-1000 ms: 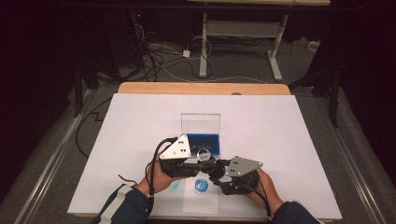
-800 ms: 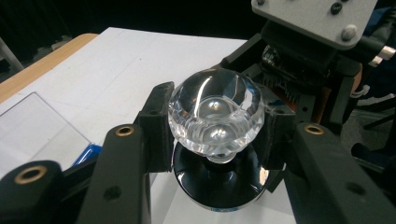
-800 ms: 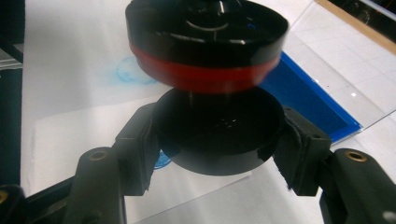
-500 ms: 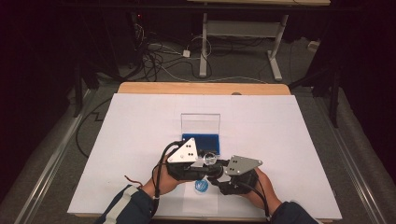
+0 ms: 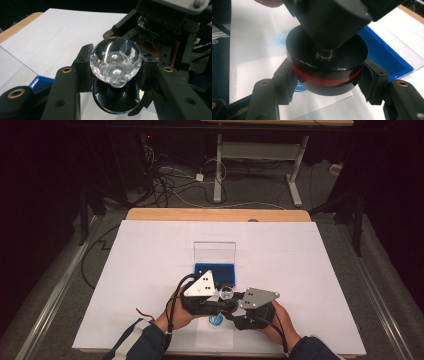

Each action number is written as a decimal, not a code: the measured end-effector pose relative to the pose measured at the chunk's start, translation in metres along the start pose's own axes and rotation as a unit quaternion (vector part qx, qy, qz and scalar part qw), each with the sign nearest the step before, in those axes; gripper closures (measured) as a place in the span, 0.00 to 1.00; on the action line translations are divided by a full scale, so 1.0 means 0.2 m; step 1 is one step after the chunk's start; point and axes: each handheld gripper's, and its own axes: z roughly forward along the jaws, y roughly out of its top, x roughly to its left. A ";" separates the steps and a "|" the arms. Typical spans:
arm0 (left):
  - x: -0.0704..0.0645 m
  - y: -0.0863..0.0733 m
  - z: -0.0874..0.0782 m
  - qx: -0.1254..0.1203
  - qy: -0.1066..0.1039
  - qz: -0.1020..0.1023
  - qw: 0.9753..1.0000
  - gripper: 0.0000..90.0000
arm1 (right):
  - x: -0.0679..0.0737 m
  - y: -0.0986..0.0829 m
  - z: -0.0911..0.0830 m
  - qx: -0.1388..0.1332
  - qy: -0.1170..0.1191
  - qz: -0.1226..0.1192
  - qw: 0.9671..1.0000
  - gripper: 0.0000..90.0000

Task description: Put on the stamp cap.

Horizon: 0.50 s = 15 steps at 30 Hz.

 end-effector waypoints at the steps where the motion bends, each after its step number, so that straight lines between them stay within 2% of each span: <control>1: 0.00 0.00 0.00 -0.001 0.001 0.000 1.000 0.60 | 0.00 0.00 0.00 0.000 0.001 0.000 1.000 0.43; 9: 0.00 0.00 0.00 0.001 0.007 0.002 1.000 0.60 | 0.00 0.00 0.00 -0.003 0.002 0.000 1.000 0.43; 15: 0.00 -0.01 0.01 -0.003 0.001 -0.001 1.000 0.60 | 0.01 0.00 0.00 -0.001 0.004 0.002 1.000 0.43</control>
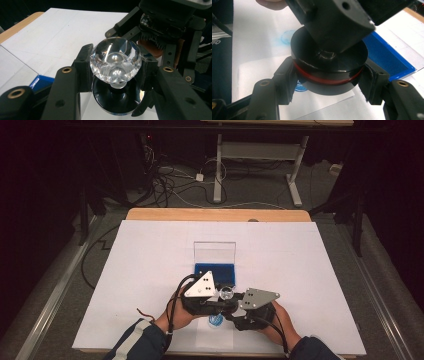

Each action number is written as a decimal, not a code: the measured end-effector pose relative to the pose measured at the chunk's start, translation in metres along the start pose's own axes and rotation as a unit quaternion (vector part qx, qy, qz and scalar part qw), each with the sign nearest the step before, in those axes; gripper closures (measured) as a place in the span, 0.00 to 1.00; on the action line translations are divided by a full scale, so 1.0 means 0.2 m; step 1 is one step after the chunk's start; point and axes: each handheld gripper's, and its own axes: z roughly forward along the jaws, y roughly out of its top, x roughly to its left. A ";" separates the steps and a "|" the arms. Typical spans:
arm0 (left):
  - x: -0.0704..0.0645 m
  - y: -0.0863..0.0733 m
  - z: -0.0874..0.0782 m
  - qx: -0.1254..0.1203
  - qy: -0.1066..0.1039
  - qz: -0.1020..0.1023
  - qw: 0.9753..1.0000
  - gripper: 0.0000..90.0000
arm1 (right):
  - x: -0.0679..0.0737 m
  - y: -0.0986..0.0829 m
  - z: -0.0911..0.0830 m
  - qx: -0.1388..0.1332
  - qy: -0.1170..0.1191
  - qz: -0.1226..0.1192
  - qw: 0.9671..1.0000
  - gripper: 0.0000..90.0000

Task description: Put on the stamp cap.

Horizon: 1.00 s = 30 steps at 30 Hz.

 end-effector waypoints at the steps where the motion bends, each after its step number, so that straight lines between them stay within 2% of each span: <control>1: 0.00 0.00 0.00 0.001 -0.001 0.000 1.000 0.60 | 0.00 0.00 0.00 0.001 0.001 0.001 1.000 0.43; 6: -0.01 -0.01 0.01 0.003 -0.003 0.001 1.000 0.60 | 0.01 0.00 0.01 0.008 0.006 -0.004 1.000 0.43; 9: 0.00 -0.01 0.01 -0.004 -0.004 -0.002 1.000 0.60 | 0.01 0.00 0.01 0.004 0.009 0.001 1.000 0.43; 13: 0.00 -0.02 0.00 -0.031 -0.001 -0.007 0.999 0.60 | -0.01 -0.01 -0.01 -0.016 0.022 0.027 0.999 0.43; 17: -0.01 -0.02 0.00 -0.049 -0.002 -0.005 0.999 0.60 | -0.01 -0.01 -0.01 -0.026 0.031 0.036 0.999 0.43; 20: -0.01 -0.02 0.00 -0.040 -0.003 -0.004 0.999 0.60 | -0.01 0.00 -0.01 -0.024 0.029 0.035 0.999 0.43; 30: 0.00 -0.04 0.00 -0.040 -0.011 -0.010 0.999 0.60 | -0.01 -0.01 -0.02 -0.025 0.027 0.040 0.999 0.43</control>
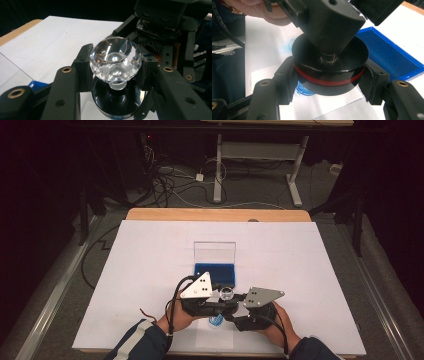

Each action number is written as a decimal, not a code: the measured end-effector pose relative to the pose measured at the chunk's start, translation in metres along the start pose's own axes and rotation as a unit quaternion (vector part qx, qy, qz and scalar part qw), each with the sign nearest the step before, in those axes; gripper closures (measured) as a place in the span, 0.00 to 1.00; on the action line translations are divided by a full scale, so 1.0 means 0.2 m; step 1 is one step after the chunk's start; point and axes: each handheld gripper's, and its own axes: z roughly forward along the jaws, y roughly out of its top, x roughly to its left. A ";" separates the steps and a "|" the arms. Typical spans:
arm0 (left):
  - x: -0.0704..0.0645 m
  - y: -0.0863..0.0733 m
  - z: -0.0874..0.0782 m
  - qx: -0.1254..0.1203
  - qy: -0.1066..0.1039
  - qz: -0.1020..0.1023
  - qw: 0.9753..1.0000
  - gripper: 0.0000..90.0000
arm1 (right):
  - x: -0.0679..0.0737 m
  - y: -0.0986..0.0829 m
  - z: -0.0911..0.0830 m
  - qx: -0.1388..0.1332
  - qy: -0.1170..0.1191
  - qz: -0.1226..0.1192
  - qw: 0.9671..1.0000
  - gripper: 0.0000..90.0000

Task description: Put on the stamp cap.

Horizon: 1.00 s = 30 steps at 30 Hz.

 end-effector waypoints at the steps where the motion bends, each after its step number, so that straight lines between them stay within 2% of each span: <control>1: 0.00 0.00 0.00 0.000 0.000 0.002 1.000 0.60 | 0.00 0.00 0.00 0.001 0.000 -0.001 1.000 0.43; 9: -0.03 0.01 0.01 0.013 0.008 0.024 1.000 0.60 | 0.01 0.00 0.00 0.014 -0.001 -0.007 1.000 0.43; 12: -0.02 0.00 0.01 0.007 0.008 0.018 1.000 0.60 | 0.00 0.01 -0.01 0.013 -0.009 -0.012 1.000 0.43; 19: -0.03 0.00 0.02 0.019 0.005 0.030 0.999 0.60 | 0.01 0.00 0.01 0.022 -0.001 -0.009 1.000 0.43; 30: -0.05 0.00 0.03 0.026 0.011 0.045 0.999 0.60 | 0.01 0.00 0.01 0.027 -0.003 -0.015 1.000 0.43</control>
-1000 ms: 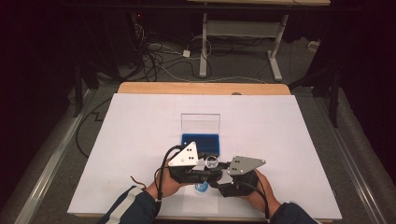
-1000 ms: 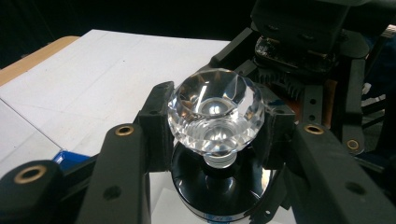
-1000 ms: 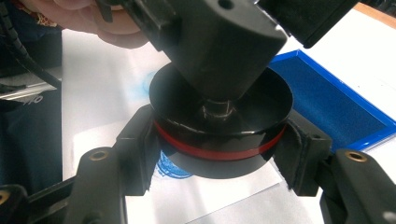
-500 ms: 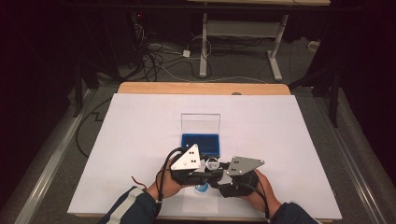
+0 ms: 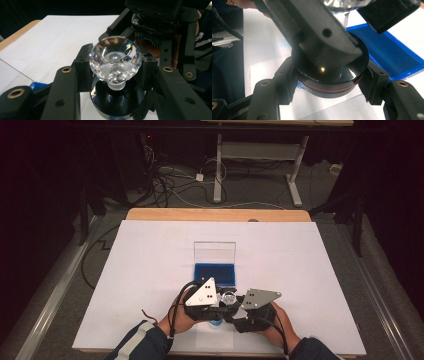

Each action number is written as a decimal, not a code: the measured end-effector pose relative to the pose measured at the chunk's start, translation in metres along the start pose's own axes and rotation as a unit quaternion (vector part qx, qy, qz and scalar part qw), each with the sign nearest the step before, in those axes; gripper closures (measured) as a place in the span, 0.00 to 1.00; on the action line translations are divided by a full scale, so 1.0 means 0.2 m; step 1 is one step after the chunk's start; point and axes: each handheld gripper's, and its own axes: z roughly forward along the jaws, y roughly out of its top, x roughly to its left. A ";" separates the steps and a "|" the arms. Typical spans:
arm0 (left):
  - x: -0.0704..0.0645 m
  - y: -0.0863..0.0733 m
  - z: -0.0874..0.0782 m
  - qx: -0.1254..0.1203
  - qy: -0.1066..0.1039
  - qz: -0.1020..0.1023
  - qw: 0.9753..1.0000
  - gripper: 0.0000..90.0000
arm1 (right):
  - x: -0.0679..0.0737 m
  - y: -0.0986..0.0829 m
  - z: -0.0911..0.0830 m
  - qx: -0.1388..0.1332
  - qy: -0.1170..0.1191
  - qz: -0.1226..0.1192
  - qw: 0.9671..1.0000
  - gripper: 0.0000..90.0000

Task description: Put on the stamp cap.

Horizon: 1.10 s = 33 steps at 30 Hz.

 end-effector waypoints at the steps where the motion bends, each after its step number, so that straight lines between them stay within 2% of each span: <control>1: 0.00 0.00 0.00 0.000 -0.001 0.000 1.000 0.60 | 0.00 0.00 0.00 0.001 0.001 0.000 1.000 0.43; 9: -0.02 0.01 0.01 0.007 0.013 0.021 1.000 0.60 | 0.00 0.00 0.00 0.002 0.000 0.001 1.000 0.43; 11: -0.02 0.01 0.00 0.007 0.010 0.022 1.000 0.60 | 0.00 0.00 0.00 -0.001 -0.002 -0.001 1.000 0.43; 25: 0.01 0.00 0.00 0.007 0.011 0.006 1.000 0.60 | -0.01 -0.01 0.00 -0.004 0.008 0.014 1.000 0.43; 33: 0.02 0.00 -0.01 0.008 0.009 0.000 1.000 0.60 | -0.01 -0.01 0.01 -0.009 0.003 0.017 1.000 0.43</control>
